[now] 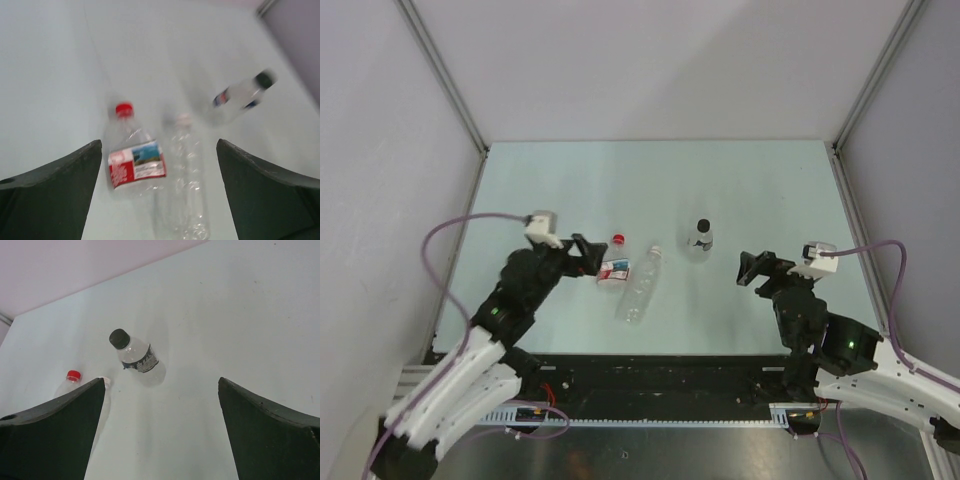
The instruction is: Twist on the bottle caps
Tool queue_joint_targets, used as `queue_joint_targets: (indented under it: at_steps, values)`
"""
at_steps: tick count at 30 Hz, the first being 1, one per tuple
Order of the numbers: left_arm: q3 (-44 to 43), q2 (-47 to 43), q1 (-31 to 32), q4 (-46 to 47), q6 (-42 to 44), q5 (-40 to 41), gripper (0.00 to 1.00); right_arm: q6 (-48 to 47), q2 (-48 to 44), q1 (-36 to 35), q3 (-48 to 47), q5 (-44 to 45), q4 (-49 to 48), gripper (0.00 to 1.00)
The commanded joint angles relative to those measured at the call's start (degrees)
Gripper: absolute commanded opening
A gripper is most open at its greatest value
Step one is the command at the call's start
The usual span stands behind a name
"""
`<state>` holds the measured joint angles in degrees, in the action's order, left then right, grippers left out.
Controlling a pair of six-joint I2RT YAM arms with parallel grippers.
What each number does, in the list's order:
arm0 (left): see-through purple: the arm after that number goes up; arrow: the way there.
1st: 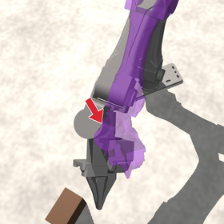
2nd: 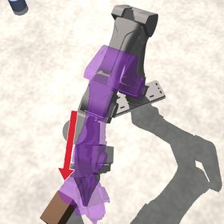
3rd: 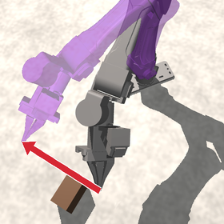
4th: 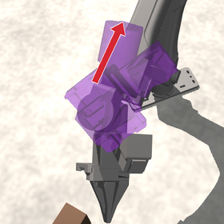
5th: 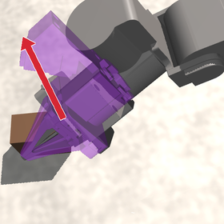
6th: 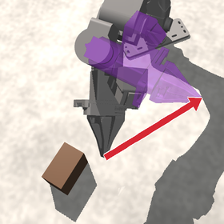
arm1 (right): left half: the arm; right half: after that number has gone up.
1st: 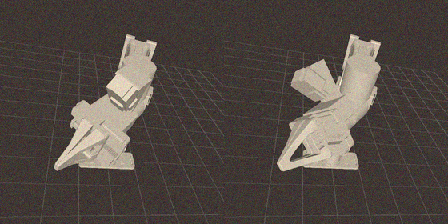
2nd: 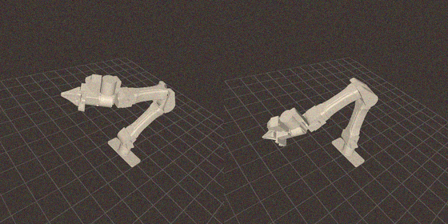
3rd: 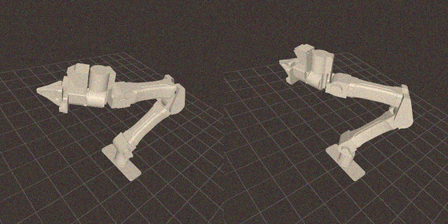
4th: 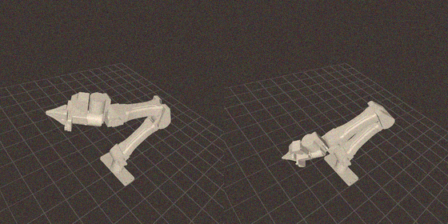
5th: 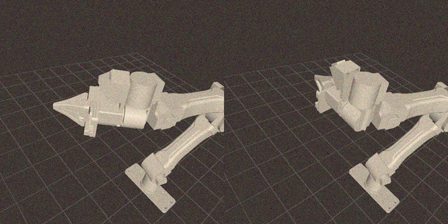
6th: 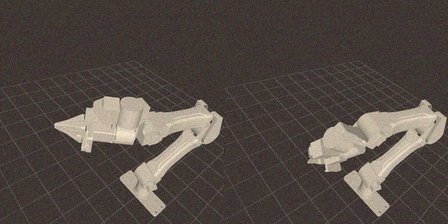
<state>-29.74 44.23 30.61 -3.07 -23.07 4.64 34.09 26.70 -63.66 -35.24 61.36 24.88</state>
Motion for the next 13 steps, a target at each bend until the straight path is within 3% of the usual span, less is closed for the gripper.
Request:
queue_joint_targets:
  at_steps: [1, 6, 13]
  values:
    - [0.0, -17.1, -0.3, -0.1, -2.0, 8.6, 0.99, -0.7, -0.1, 1.0, -1.0, 2.7, 0.3, 0.99]
    - [2.4, -28.1, -0.2, -1.7, -4.4, 16.5, 0.99, -1.1, 0.9, 1.6, -1.0, 3.5, 1.3, 0.99]
    - [1.0, -25.9, -0.3, -3.6, -4.1, 17.9, 0.99, -0.4, -0.1, 2.7, -1.1, 3.5, 1.7, 0.99]
